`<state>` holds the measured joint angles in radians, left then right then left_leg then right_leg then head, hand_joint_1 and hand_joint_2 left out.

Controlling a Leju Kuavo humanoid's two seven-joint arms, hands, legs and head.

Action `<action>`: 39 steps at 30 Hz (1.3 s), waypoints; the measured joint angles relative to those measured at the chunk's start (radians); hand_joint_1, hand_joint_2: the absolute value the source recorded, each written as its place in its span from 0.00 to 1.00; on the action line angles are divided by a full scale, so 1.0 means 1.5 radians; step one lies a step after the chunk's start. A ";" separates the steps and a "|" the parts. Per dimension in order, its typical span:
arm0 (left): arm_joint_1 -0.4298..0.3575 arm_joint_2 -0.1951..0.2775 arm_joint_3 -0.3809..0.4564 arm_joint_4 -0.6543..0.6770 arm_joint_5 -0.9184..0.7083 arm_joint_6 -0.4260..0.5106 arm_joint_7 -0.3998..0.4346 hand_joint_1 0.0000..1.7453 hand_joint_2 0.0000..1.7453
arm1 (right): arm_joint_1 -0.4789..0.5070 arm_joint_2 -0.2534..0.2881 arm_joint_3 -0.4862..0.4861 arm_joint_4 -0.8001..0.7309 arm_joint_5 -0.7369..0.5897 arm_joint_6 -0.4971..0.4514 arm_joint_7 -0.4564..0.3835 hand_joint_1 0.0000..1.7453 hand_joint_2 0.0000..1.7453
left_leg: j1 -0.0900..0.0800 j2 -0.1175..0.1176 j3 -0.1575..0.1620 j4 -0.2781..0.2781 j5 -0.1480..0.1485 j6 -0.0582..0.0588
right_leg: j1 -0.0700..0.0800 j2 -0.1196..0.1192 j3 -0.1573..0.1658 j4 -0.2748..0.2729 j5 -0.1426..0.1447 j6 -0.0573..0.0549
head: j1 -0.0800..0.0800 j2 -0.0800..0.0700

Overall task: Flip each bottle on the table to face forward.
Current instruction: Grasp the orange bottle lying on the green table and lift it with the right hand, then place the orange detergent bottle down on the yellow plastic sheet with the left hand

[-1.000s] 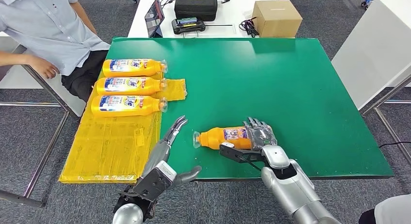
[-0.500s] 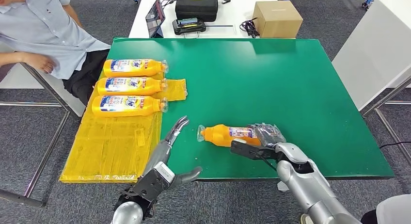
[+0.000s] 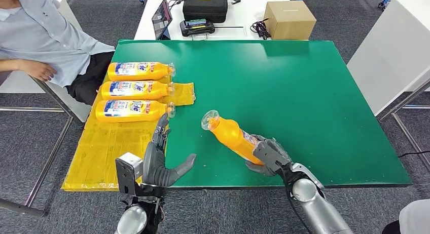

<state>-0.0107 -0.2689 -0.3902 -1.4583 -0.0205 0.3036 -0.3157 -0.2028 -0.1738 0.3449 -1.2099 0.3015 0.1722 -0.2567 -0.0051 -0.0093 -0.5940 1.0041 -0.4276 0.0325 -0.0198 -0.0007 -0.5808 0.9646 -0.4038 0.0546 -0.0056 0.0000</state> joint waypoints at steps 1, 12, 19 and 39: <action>0.000 0.000 0.000 0.005 0.009 0.002 0.000 0.00 1.00 | 0.003 0.004 -0.003 -0.007 -0.004 -0.001 0.000 1.00 1.00 | 0.000 0.000 0.000 0.000 0.000 0.000 | 0.000 0.000 0.000 0.000 0.000 0.000 | 0.000 0.000; -0.027 0.000 -0.006 0.103 0.207 -0.070 0.003 0.00 1.00 | -0.031 0.057 -0.016 -0.076 -0.074 -0.005 -0.018 1.00 1.00 | -0.001 0.000 -0.002 0.000 0.000 0.000 | -0.001 0.000 -0.002 0.000 0.000 0.000 | 0.000 0.000; -0.064 -0.001 -0.032 0.157 0.238 -0.114 -0.007 0.00 1.00 | -0.088 0.076 0.028 -0.069 -0.097 0.028 -0.018 1.00 1.00 | -0.001 0.000 -0.002 0.000 0.001 0.001 | -0.001 0.000 -0.002 0.000 0.000 0.000 | 0.000 0.000; -0.131 -0.006 -0.039 0.194 0.183 -0.073 -0.053 0.00 1.00 | -0.151 0.087 0.142 0.049 -0.122 0.079 -0.029 1.00 1.00 | -0.001 0.000 -0.003 0.000 0.001 0.001 | -0.001 0.000 -0.003 0.000 0.000 0.000 | 0.000 0.000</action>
<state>-0.2066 -0.2778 -0.4486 -1.1676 0.2541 0.1937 -0.3949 -0.4290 -0.0436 0.5581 -1.1368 0.1182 0.2903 -0.2996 -0.0064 -0.0097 -0.5990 1.0045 -0.4266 0.0336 -0.0209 -0.0010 -0.5851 0.9651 -0.4034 0.0549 -0.0053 0.0000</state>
